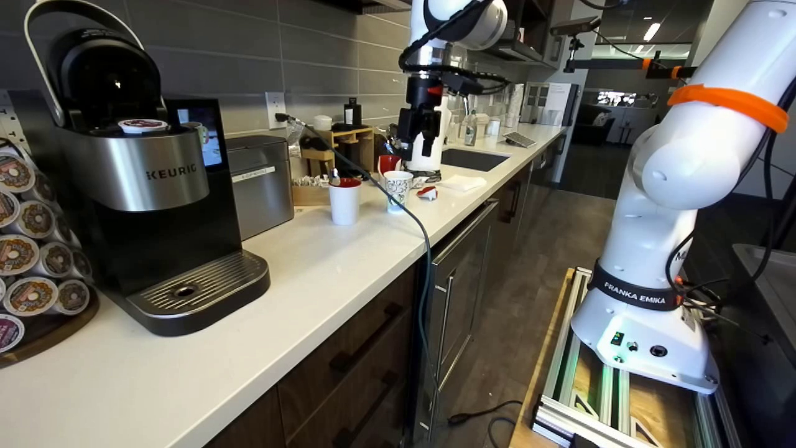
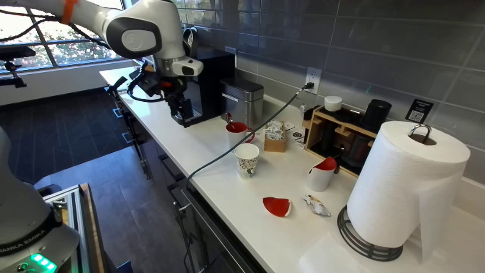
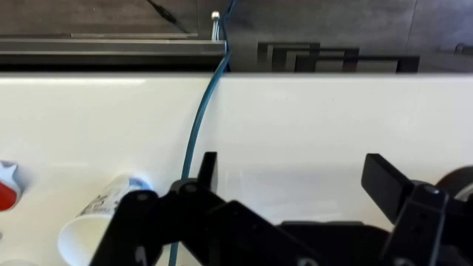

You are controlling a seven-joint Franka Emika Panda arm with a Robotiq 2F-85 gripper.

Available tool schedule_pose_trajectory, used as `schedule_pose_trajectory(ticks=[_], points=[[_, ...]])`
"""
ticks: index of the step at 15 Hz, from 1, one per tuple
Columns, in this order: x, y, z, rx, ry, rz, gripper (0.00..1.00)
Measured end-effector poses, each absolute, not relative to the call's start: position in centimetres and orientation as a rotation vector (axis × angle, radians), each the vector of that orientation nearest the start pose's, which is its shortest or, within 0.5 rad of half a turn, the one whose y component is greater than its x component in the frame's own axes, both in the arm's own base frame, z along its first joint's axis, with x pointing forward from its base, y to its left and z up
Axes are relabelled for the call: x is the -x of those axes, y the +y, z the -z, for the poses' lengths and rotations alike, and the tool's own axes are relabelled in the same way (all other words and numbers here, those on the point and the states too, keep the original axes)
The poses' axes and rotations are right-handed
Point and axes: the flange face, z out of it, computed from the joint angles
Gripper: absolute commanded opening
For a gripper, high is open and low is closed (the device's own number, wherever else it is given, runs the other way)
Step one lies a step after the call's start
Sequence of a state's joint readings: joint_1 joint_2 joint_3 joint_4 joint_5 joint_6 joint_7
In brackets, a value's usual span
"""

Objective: Pour out the contents from the broken cup

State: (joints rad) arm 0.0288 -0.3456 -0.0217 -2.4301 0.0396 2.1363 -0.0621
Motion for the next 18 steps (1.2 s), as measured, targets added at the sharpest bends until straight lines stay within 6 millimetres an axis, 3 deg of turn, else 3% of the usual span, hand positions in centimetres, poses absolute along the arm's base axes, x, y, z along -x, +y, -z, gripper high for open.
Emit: schedule_pose_trajectory(ticks=[3, 10, 12, 14, 18], points=[[-47.6, -2.6, -45.2, 3.127, 0.030, 0.270, 1.00], [-54.4, -14.7, -48.6, 3.212, 0.379, 0.506, 1.00], [-55.3, -15.9, -48.6, 3.217, 0.434, 0.517, 1.00], [-55.7, -15.9, -48.5, 3.217, 0.441, 0.517, 1.00], [-56.1, -16.3, -47.5, 3.171, 0.764, 0.524, 1.00]])
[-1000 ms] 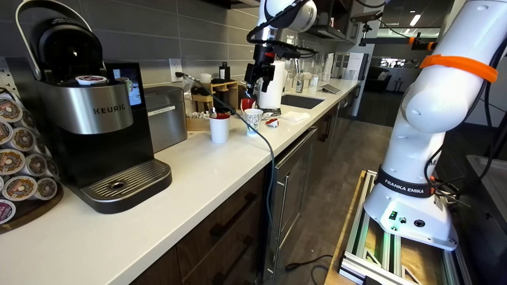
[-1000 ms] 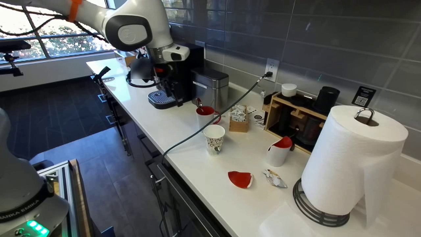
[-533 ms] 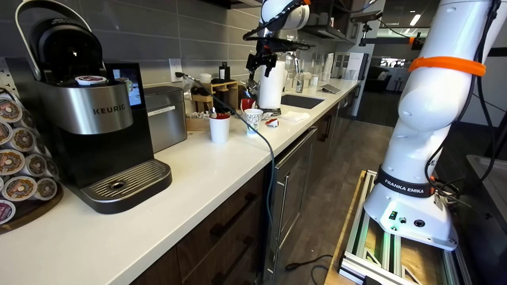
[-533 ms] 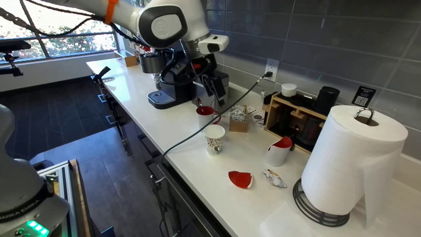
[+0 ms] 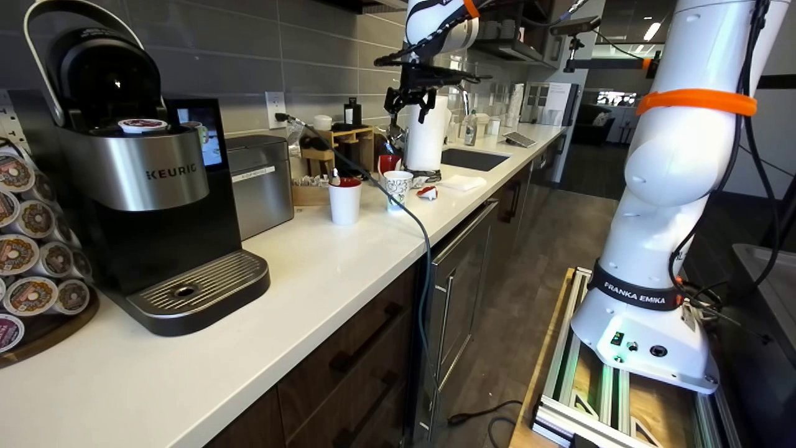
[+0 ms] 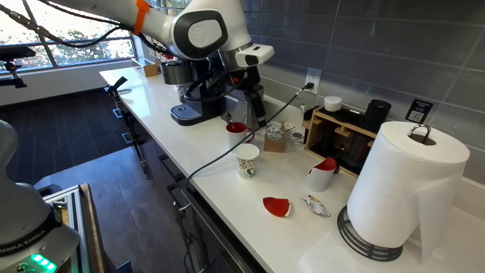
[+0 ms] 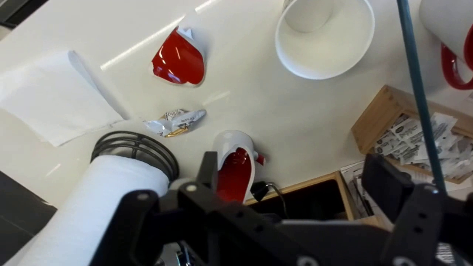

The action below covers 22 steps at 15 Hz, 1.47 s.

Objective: Pour out the contents from the broken cup

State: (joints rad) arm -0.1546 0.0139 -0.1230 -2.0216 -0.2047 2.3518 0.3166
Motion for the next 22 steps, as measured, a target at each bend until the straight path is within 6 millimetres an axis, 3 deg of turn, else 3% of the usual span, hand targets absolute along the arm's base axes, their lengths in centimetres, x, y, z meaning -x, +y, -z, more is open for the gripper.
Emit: schedule_pose_trajectory(ticks=[4, 9, 11, 14, 17, 22], points=[[-58.0, -19.1, -45.4, 3.069, 1.103, 0.559, 1.00], [-61.1, -26.5, -43.5, 2.994, 1.430, 0.639, 1.00], [-62.4, -28.1, -42.4, 3.046, 1.389, 0.598, 1.00], [-64.0, -28.9, -41.0, 3.120, 1.152, 0.468, 1.00], [-64.9, -29.9, -40.8, 3.154, 0.945, 0.348, 1.00], [-65.3, -30.3, -41.2, 3.161, 0.900, 0.341, 1.00]])
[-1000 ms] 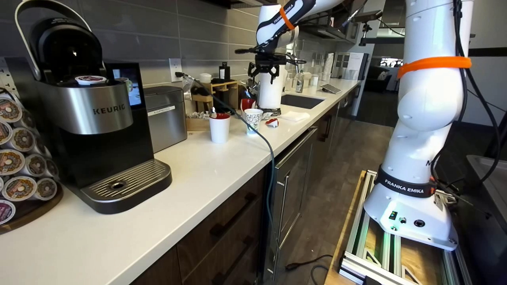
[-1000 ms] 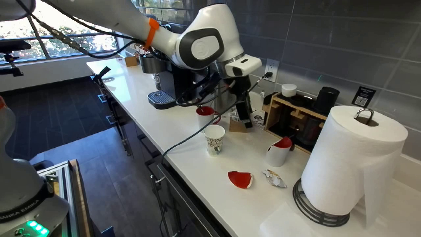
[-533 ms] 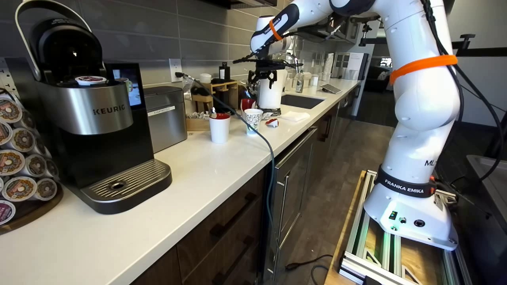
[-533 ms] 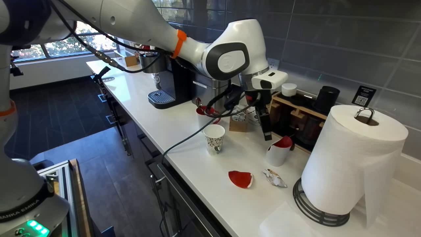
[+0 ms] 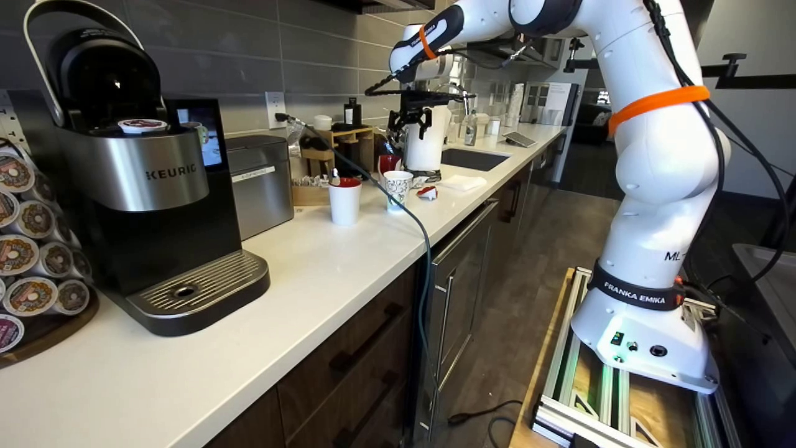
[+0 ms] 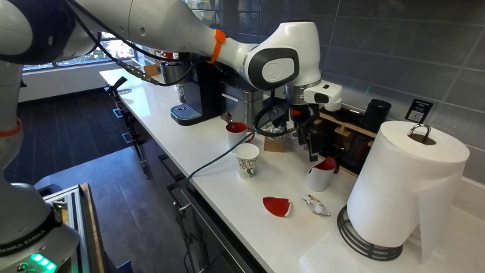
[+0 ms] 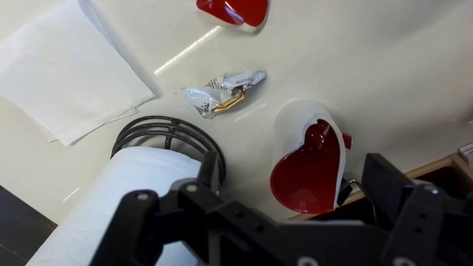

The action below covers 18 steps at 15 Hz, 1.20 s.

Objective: Pour out the contents from the broken cup

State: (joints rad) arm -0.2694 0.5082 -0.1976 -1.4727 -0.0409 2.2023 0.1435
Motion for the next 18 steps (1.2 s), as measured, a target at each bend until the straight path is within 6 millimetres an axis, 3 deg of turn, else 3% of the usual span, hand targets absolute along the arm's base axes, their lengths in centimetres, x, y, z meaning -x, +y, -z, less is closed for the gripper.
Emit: schedule_pose_trajectory(ticks=[4, 14, 15, 16, 17, 18], points=[[-66.3, -30.8, -40.3, 3.196, 0.852, 0.365, 1.00], [-70.3, -33.5, -34.4, 3.221, 0.846, 0.261, 0.97], [-70.4, -33.9, -34.1, 3.206, 0.866, 0.247, 0.95], [-70.5, -34.2, -33.9, 3.190, 0.889, 0.234, 0.86], [-70.5, -34.6, -33.7, 3.172, 0.913, 0.216, 0.68], [-70.5, -34.9, -33.6, 3.155, 0.931, 0.195, 0.60]])
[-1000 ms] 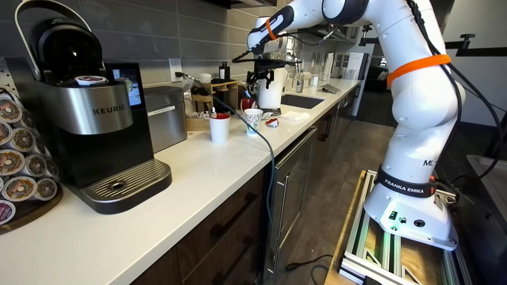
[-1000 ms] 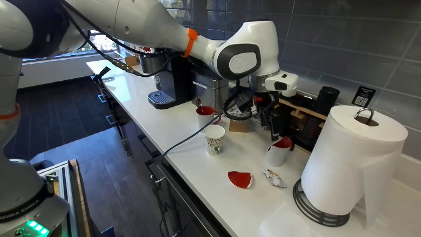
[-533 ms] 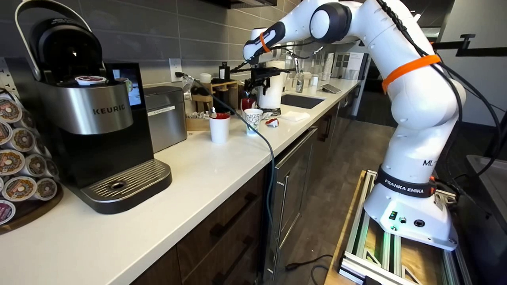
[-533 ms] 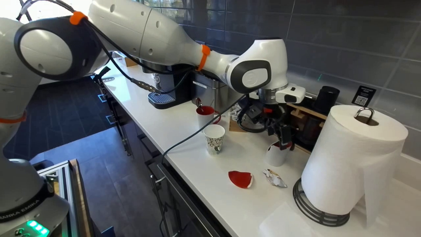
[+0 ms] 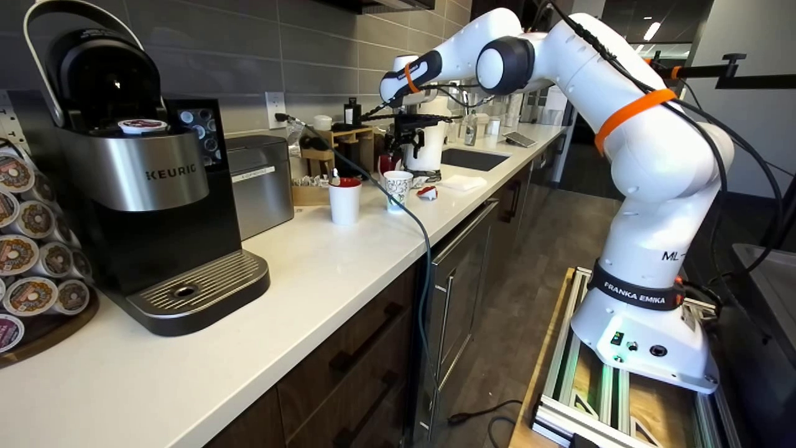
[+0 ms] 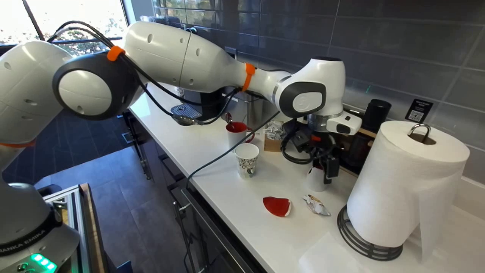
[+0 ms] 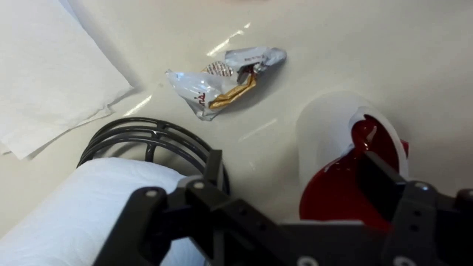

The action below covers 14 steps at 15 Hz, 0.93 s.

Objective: Pour out the contents from the broken cup

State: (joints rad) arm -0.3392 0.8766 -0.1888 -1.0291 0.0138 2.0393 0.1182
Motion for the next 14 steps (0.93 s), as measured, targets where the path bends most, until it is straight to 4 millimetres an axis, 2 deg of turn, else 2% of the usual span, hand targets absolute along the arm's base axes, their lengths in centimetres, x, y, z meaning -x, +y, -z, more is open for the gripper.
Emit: schedule_pose_trajectory(ticks=[1, 6, 7, 10, 14], points=[[-70.5, -35.2, -33.5, 3.139, 0.943, 0.173, 0.50], [-70.9, -35.4, -33.5, 3.046, 0.974, 0.118, 0.12], [-71.0, -35.3, -33.5, 3.027, 0.986, 0.118, 0.46], [-71.5, -35.2, -33.5, 2.971, 1.035, 0.125, 0.57], [-72.2, -35.1, -33.4, 2.917, 1.120, 0.157, 0.88]])
